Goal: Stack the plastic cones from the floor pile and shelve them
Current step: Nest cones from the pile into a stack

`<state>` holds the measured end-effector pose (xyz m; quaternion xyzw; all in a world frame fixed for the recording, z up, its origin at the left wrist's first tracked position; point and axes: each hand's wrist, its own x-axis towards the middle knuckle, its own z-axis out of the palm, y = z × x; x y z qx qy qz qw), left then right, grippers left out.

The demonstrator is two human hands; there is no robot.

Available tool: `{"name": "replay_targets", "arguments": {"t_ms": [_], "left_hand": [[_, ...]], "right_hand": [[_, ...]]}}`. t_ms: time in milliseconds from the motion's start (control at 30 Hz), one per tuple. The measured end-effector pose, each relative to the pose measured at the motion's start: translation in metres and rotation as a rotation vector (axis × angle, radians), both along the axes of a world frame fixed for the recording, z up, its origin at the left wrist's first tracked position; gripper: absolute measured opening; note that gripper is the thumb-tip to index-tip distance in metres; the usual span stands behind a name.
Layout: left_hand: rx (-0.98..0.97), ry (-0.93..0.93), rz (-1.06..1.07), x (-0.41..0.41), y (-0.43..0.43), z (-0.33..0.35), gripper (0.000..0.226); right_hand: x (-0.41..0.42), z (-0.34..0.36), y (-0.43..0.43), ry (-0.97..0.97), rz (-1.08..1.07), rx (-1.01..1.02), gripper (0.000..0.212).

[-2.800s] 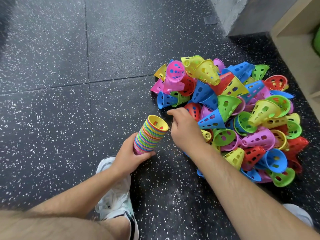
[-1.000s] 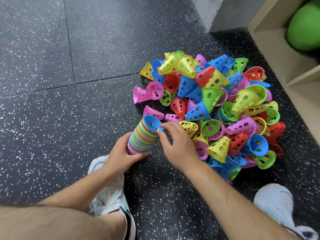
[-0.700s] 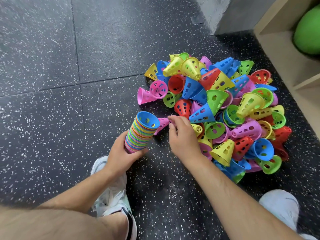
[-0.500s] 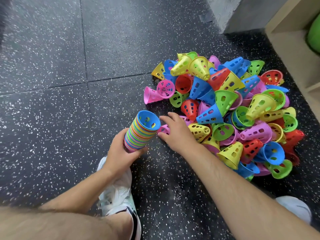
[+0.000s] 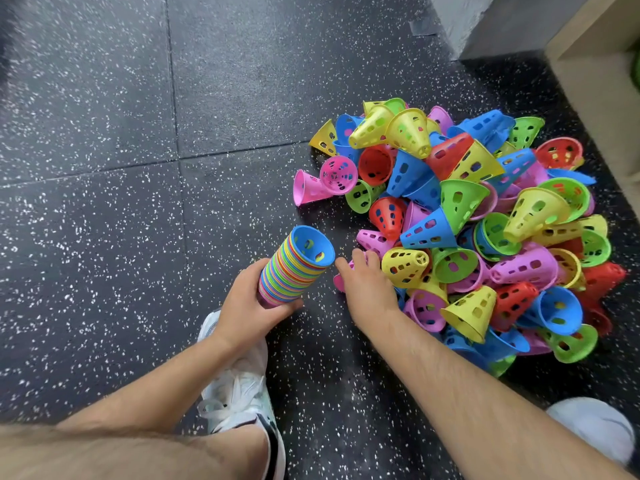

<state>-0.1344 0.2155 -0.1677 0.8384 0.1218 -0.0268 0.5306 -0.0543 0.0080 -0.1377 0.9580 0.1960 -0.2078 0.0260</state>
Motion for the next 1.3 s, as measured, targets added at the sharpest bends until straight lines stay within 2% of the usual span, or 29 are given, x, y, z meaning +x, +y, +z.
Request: {"name": "replay_targets", "arguments": {"t_ms": [133, 267, 367, 400, 533, 633, 733, 867, 1000, 1100, 1167, 1233, 1300], "left_hand": [[0.021, -0.006, 0.014, -0.001, -0.001, 0.004, 0.060], [0.026, -0.023, 0.011, 0.001, -0.003, 0.008, 0.056], [0.030, -0.019, 0.015, 0.000, -0.001, 0.004, 0.058], [0.027, -0.020, 0.018, 0.000, -0.001, 0.004, 0.059], [0.035, -0.031, 0.023, 0.000, -0.001, 0.007, 0.061], [0.031, -0.024, 0.019, -0.001, -0.001, 0.005, 0.059], [0.024, -0.016, 0.016, -0.002, -0.001, 0.003, 0.060], [0.040, -0.023, 0.020, -0.001, -0.003, 0.009, 0.061], [0.025, -0.026, -0.012, 0.001, -0.003, 0.009, 0.056], [0.022, -0.029, -0.033, 0.004, -0.003, 0.008, 0.054], [-0.001, -0.032, -0.012, 0.005, -0.003, 0.009, 0.057], [-0.026, -0.026, 0.010, 0.008, -0.001, 0.010, 0.059], [-0.045, -0.030, 0.026, 0.014, 0.002, 0.013, 0.056]], "right_hand": [[-0.003, -0.001, 0.000, -0.007, 0.002, 0.015, 0.064], [-0.005, 0.000, -0.002, 0.011, -0.020, 0.109, 0.043], [-0.003, 0.005, -0.005, -0.012, -0.074, 0.287, 0.019], [0.000, 0.008, -0.007, -0.026, -0.112, 0.365, 0.018], [0.018, 0.037, -0.017, -0.073, -0.396, 0.681, 0.035], [0.031, 0.060, -0.025, -0.129, -0.472, 0.781, 0.044], [0.040, 0.077, -0.024, -0.102, -0.542, 0.878, 0.043], [0.043, 0.077, -0.006, 0.096, -0.524, 0.868, 0.038], [0.039, 0.064, 0.009, 0.188, -0.425, 0.789, 0.035], [0.037, 0.068, 0.015, 0.325, -0.437, 0.765, 0.037], [0.032, 0.069, 0.021, 0.405, -0.421, 0.772, 0.046], [0.030, 0.068, 0.030, 0.388, -0.361, 0.724, 0.067], [0.033, 0.065, 0.038, 0.378, -0.340, 0.711, 0.076]]}}
